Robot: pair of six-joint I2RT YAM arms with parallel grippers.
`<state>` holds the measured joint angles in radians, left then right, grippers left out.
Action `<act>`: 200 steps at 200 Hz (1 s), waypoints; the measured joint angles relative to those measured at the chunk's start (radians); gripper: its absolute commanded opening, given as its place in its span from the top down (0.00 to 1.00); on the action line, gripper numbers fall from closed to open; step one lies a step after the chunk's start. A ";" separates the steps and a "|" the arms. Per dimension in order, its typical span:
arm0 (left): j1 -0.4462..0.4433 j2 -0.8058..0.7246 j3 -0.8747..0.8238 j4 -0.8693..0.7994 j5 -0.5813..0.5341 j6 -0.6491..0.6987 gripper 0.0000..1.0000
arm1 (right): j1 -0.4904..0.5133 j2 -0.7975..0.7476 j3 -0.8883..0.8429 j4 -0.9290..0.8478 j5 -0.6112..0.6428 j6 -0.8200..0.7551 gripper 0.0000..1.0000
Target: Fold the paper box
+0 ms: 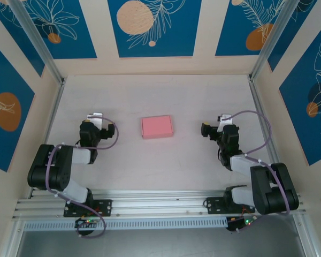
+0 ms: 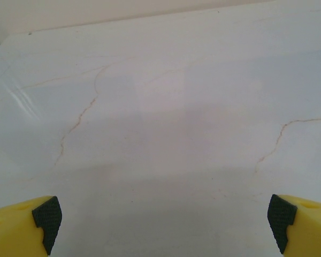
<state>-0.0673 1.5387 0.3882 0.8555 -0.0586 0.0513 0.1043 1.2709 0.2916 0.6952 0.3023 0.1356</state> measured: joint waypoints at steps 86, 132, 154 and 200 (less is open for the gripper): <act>0.000 0.000 0.000 -0.011 0.031 0.000 0.00 | -0.102 0.220 0.006 0.216 -0.196 -0.017 0.00; 0.000 0.000 0.000 -0.011 0.033 0.000 0.00 | -0.122 0.253 0.117 0.130 -0.254 -0.018 0.00; 0.000 0.000 0.000 -0.011 0.033 0.000 0.00 | -0.122 0.253 0.118 0.116 -0.256 -0.018 0.00; 0.000 0.000 0.000 -0.011 0.033 0.000 0.00 | -0.119 0.253 0.118 0.100 -0.258 -0.018 0.00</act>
<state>-0.0673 1.5387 0.3882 0.8444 -0.0257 0.0517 -0.0151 1.5242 0.4099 0.7956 0.0444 0.1177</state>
